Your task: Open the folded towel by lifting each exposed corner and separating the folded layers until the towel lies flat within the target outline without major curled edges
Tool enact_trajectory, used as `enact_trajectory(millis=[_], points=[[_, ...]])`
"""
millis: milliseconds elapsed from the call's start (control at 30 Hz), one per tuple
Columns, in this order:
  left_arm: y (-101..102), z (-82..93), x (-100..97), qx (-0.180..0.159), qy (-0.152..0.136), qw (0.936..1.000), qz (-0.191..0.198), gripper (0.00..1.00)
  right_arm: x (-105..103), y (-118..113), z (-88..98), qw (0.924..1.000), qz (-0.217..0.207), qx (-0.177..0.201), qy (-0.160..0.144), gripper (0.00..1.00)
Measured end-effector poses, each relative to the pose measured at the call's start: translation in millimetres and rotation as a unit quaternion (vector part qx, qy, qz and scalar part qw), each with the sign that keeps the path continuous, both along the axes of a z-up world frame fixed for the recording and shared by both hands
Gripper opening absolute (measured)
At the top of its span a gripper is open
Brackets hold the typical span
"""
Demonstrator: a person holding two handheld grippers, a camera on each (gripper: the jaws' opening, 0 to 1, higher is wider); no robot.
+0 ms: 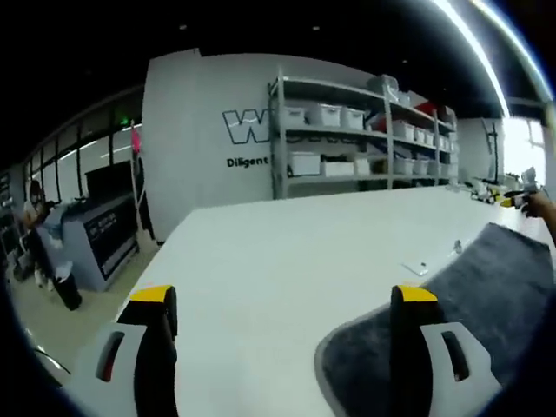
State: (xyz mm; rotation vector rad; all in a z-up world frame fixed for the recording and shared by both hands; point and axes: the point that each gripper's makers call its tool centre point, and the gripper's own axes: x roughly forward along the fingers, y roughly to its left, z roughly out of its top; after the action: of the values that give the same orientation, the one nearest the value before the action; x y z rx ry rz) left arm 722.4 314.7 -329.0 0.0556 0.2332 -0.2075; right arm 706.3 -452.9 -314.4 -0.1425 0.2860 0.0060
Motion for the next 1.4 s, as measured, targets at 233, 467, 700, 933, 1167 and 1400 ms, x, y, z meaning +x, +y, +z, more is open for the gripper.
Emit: enact_trajectory(millis=[233,467,700,933,1167,1400], points=[[-9,18.9,-11.3,-0.011,-0.005,0.9998,-0.013,1.0,-9,7,14.5,0.9998,0.02,0.001,-0.009,1.0],[-5,32.0,-29.9,-0.012,-0.017,0.9997,-0.015,1.0,-20,10,24.7,0.9998,0.02,-0.009,-0.006,1.0],[-33,50.6,-45.7,-0.005,-0.036,0.9985,-0.041,1.0,-37,32,35.7,0.9993,0.031,-0.017,-0.014,1.0],[-41,37.0,-56.7,-0.002,-0.001,0.9981,-0.061,1.0,-53,32,32.0,0.9994,0.033,-0.007,0.005,1.0],[-45,47.4,-75.1,-0.006,-0.004,0.9975,-0.07,1.0,-65,40,40.4,0.9992,0.039,-0.007,0.0,1.0],[-54,58.2,-88.8,-0.009,-0.007,0.9965,-0.083,0.99,-82,44,53.1,0.9992,0.039,-0.005,-0.01,1.0]])
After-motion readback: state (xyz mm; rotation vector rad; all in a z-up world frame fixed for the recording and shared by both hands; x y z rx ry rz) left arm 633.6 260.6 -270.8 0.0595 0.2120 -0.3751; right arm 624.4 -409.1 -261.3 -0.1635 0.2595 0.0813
